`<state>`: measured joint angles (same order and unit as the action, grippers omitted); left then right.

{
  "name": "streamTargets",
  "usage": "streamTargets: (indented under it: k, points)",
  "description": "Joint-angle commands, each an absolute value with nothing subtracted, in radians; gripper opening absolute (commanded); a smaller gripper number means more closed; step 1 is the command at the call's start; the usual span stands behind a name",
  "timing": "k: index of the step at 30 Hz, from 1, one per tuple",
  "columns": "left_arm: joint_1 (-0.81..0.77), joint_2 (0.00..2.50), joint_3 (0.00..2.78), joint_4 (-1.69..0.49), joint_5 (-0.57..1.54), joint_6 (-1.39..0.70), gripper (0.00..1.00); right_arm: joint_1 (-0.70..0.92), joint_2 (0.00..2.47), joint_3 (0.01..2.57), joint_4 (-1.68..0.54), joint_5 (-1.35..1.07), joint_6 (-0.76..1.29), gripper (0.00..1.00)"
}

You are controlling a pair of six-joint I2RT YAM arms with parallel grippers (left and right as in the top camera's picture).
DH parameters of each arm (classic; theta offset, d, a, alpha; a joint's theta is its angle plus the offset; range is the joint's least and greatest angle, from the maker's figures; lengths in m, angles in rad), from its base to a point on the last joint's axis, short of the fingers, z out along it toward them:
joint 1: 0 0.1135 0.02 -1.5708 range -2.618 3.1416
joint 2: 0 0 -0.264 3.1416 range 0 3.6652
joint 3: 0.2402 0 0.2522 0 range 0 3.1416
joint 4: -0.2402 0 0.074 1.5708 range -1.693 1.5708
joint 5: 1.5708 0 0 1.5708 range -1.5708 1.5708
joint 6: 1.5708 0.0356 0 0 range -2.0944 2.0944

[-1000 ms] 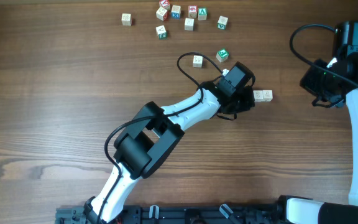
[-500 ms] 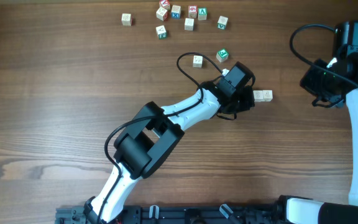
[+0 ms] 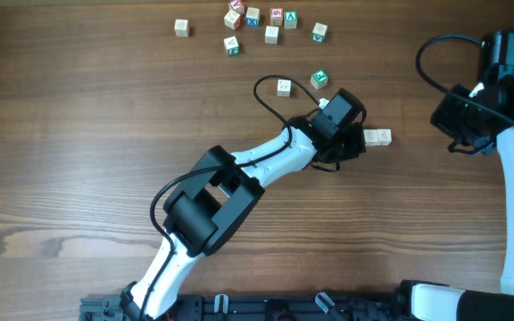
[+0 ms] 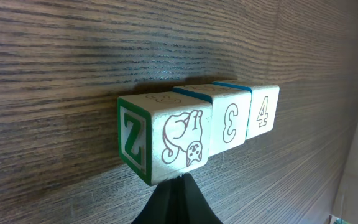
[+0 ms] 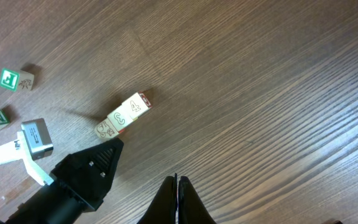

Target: Form a horizontal line

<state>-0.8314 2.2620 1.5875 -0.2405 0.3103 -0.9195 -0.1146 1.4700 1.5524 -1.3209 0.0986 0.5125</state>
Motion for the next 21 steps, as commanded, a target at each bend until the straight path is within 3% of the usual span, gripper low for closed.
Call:
streamTargets:
  k: [1,21]
  points:
    - [-0.833,2.288,1.586,-0.243,0.291,-0.926,0.04,-0.115,1.469,1.545,-1.321,0.12,0.526,0.05]
    - [-0.841,2.307,1.586,-0.251,0.298,-0.955,0.04,-0.115,1.469,1.545,-1.321,0.12,0.525,0.04]
